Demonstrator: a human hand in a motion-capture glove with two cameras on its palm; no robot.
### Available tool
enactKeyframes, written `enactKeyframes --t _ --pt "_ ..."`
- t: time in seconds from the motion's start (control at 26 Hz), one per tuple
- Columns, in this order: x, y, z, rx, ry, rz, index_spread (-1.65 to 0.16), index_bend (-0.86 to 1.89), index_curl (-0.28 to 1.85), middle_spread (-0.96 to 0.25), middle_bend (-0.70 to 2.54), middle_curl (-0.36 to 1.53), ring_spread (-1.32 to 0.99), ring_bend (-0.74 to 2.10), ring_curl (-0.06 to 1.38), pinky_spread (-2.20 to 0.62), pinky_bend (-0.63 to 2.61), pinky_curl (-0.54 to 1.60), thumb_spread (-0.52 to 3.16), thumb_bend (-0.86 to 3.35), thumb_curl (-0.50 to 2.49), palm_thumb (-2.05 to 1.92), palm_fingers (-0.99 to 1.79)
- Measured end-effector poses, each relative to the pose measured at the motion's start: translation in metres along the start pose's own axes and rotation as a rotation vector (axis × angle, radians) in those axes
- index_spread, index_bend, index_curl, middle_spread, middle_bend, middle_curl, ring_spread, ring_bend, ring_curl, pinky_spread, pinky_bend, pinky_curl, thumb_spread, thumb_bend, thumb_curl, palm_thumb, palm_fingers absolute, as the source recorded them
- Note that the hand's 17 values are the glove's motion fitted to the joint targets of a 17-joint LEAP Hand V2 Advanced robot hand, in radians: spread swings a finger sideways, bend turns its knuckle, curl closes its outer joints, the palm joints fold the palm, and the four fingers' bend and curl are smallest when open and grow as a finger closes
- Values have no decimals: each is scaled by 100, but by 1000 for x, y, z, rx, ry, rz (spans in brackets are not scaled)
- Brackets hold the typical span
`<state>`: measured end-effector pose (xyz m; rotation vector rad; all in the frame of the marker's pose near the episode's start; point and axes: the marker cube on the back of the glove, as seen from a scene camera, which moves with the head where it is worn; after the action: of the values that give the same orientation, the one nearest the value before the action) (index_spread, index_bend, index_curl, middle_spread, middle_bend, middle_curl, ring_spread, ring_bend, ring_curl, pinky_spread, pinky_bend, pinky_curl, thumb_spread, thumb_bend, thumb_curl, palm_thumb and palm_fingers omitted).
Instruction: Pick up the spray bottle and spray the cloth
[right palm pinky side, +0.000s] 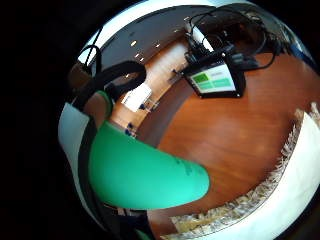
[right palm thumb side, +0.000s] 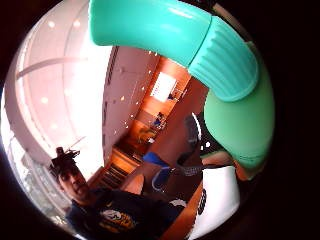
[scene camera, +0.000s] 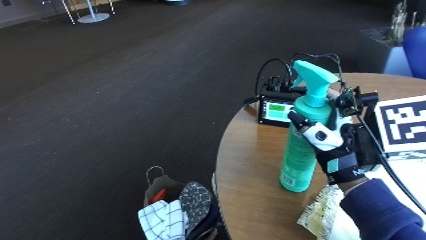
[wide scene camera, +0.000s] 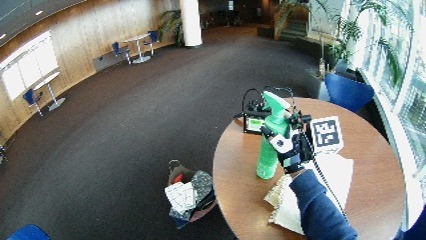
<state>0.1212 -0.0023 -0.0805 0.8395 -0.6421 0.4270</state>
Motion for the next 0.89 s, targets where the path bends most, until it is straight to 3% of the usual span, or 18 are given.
enactKeyframes --t 0.27,0.42,0.5,0.58,0.69,0.89 --pt "8 8 -7 -1 51 14 -35 -8 12 -15 43 50 -22 64 41 -18 62 38 99 -3 52 85 92" --pt "18 23 -8 -50 131 71 -38 2 11 -12 27 45 -17 55 40 -7 68 41 95 -9 46 67 53" --pt "19 37 -17 -76 158 66 -39 5 12 -10 25 45 -15 53 40 -2 69 42 95 -8 44 64 47" --pt "20 58 -41 -95 261 28 -40 6 11 -8 25 43 -14 51 38 1 68 40 96 -6 43 62 47" --pt "29 97 -102 -81 616 -39 -41 14 13 -8 27 43 -13 47 34 6 62 36 99 -3 41 62 54" --pt "68 143 -195 53 957 146 -41 17 17 -8 29 42 -12 45 32 13 49 32 104 -2 39 64 61"
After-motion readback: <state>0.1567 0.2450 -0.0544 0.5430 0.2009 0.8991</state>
